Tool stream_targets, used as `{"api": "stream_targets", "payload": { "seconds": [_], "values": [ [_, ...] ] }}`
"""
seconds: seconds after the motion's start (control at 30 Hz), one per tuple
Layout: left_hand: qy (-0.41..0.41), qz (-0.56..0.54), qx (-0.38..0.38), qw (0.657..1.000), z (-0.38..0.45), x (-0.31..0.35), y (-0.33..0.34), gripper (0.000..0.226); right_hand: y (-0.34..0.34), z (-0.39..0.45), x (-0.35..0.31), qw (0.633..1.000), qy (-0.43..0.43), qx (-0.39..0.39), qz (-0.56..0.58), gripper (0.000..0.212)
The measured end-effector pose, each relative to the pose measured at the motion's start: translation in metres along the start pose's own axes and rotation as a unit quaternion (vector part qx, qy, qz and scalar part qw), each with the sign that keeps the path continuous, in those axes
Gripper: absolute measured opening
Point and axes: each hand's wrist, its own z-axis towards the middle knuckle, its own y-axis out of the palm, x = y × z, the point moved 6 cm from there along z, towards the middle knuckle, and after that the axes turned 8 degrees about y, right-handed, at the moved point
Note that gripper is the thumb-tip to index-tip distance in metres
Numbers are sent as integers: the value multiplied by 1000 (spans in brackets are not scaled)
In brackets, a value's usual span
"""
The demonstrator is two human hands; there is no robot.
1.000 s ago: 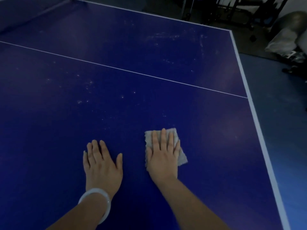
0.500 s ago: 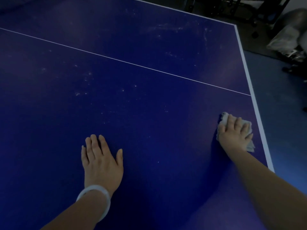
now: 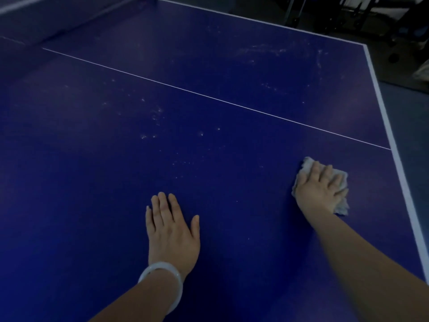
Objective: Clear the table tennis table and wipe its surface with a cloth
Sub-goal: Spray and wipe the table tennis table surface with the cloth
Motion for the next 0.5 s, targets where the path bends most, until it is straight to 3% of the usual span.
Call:
{"api": "stream_targets", "payload": {
  "seconds": [0.07, 0.1, 0.17, 0.23, 0.3, 0.37, 0.43, 0.5],
  "values": [
    [1, 10, 0, 1000, 0, 1, -1, 83, 4, -3, -43, 999, -44, -17, -23, 63],
    [0, 17, 0, 1000, 0, 1, -1, 83, 11, -11, -70, 991, -122, -20, -52, 68],
    [-3, 20, -2, 1000, 0, 1, -2, 83, 29, -46, -119, 944, -316, -34, -86, 73],
    [-2, 19, -7, 1000, 0, 0, 0, 84, 44, -81, -131, 892, -440, -55, -89, 66],
    [-1, 13, -5, 1000, 1, 0, 1, 84, 46, -77, -113, 877, -466, -55, -106, 64],
    [-1, 8, -7, 1000, 1, 0, 0, 82, 37, -37, -84, 904, -405, -7, -139, 69],
    [-2, 7, -9, 1000, 0, 1, -2, 81, 12, 15, -46, 980, -188, 8, -63, 64],
    [-1, 9, -11, 1000, 0, 1, -1, 81, -1, 33, -27, 1000, -15, -11, 21, 60]
  ]
}}
